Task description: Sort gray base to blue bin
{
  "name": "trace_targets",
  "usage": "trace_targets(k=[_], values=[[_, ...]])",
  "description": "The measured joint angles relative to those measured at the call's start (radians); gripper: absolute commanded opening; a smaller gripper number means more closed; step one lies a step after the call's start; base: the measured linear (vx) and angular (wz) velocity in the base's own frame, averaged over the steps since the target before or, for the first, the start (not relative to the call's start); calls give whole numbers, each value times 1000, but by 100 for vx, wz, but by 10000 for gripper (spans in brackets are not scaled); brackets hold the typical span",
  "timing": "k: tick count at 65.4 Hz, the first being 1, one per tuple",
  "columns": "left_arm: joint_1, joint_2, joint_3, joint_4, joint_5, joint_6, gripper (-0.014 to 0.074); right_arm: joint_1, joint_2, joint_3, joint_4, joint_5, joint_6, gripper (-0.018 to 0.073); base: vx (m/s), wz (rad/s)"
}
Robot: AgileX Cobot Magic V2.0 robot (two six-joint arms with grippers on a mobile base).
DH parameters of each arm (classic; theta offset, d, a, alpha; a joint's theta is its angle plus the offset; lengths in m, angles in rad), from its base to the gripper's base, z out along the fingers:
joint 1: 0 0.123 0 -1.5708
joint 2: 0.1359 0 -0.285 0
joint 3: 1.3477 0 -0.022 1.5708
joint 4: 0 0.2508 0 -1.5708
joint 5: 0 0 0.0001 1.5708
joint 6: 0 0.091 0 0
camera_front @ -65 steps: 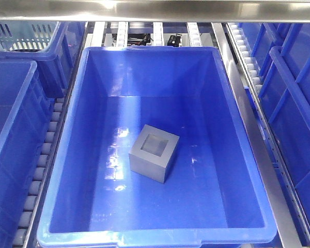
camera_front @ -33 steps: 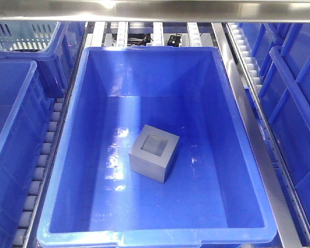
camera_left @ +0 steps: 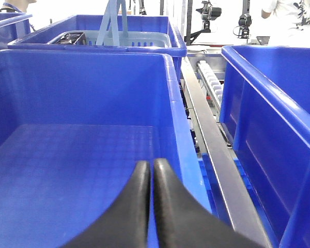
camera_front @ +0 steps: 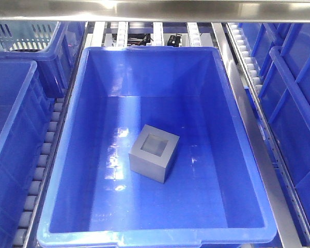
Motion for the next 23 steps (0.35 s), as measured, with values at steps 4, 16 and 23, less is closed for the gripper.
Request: trace_targets(k=[4,16,23], values=[[0,0,0,0,0,0,-6,0,0,0,0,0,0,-9,0,0],[0,0,0,0,0,0,-6,0,0,0,0,0,0,-9,0,0],[0,0,0,0,0,0,-6,0,0,0,0,0,0,-9,0,0]])
